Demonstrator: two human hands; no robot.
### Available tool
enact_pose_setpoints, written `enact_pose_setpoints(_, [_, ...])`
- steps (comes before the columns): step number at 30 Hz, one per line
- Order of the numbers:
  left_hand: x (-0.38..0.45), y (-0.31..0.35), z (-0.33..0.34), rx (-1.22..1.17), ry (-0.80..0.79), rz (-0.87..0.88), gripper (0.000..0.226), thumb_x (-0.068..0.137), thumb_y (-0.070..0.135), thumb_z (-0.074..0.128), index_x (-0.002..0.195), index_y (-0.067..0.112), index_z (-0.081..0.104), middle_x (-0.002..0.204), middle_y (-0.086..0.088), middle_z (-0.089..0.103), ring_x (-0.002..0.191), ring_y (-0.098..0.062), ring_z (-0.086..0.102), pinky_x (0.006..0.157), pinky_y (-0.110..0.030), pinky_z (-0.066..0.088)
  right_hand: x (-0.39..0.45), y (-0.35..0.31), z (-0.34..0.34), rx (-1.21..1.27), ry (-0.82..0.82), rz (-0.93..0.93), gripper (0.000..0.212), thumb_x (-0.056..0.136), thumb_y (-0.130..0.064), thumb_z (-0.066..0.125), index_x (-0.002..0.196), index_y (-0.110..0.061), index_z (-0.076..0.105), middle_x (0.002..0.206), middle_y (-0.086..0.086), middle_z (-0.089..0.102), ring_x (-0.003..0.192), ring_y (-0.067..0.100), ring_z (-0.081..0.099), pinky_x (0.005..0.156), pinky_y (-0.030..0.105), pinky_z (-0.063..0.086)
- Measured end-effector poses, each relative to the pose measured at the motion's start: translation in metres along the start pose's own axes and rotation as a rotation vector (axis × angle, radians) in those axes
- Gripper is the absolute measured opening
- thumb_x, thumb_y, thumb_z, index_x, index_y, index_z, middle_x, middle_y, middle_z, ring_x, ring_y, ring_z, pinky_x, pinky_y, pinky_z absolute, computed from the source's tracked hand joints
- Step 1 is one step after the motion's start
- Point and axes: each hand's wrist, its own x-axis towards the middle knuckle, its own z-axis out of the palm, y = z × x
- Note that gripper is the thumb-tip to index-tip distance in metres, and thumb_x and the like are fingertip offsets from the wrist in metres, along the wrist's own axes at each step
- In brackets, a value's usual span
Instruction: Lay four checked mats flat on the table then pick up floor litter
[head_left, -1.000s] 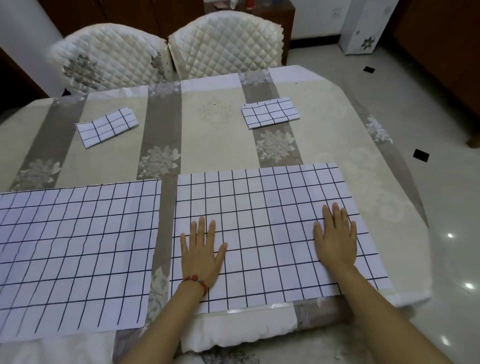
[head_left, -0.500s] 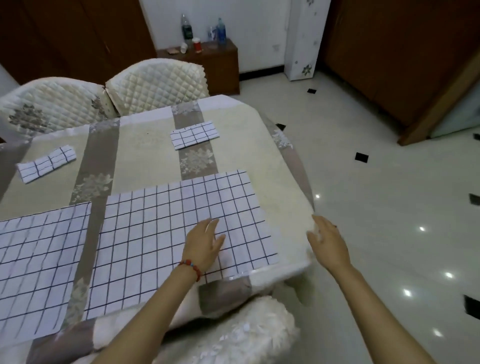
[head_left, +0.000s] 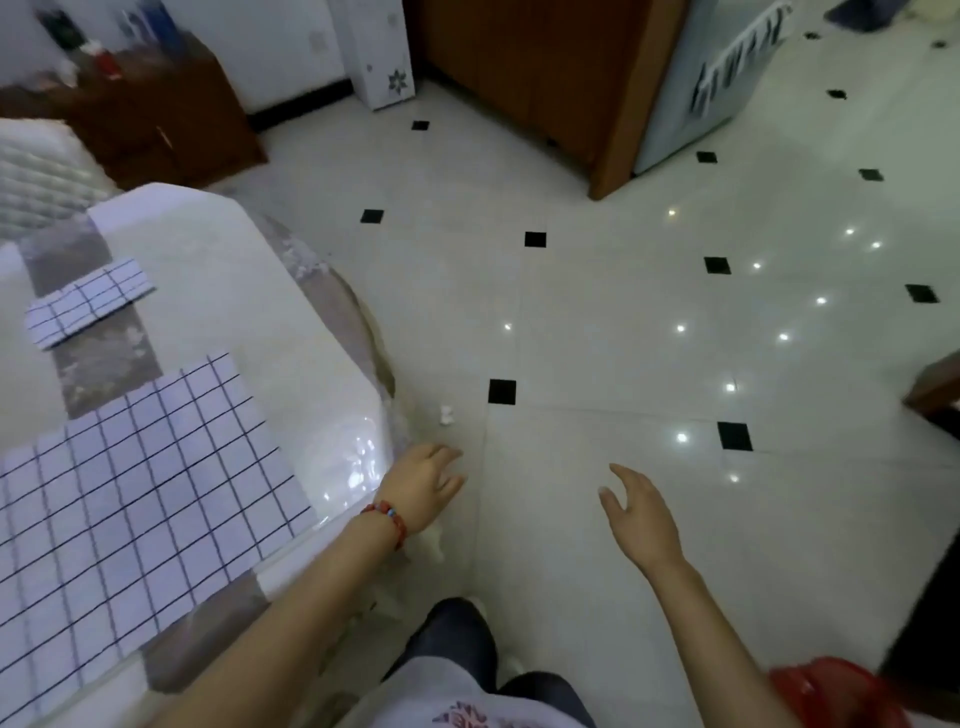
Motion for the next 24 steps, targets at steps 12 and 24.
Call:
enact_pose_setpoints(12, [0.181,0.013,0.018,-0.205,-0.304,-0.126,0.041,0.094,0.027,0.048,0.131,0.009,0.048,0.138,-0.013,0.048,0.127,-0.025,0.046,0.104,-0.026,0.032,0.1,0.039,-0.042,0.138,0.016,0.364,0.046,0.096,-0.024,0.046,0.139,-0.009,0.04,0.145,0.012,0.041,0.133,0.025,0.038,0.112,0.033,0.028])
enact_pose_setpoints(24, [0.376,-0.019,-0.059,-0.545,-0.189,-0.442,0.036,0.093,0.023,0.05,0.122,0.002,0.056,0.128,-0.018,0.058,0.119,-0.031,0.053,0.106,-0.038,0.039,0.297,-0.005,-0.084,0.115,-0.132,0.389,0.047,0.096,-0.024,0.048,0.139,-0.009,0.039,0.146,0.014,0.039,0.132,0.028,0.04,0.111,0.034,0.029])
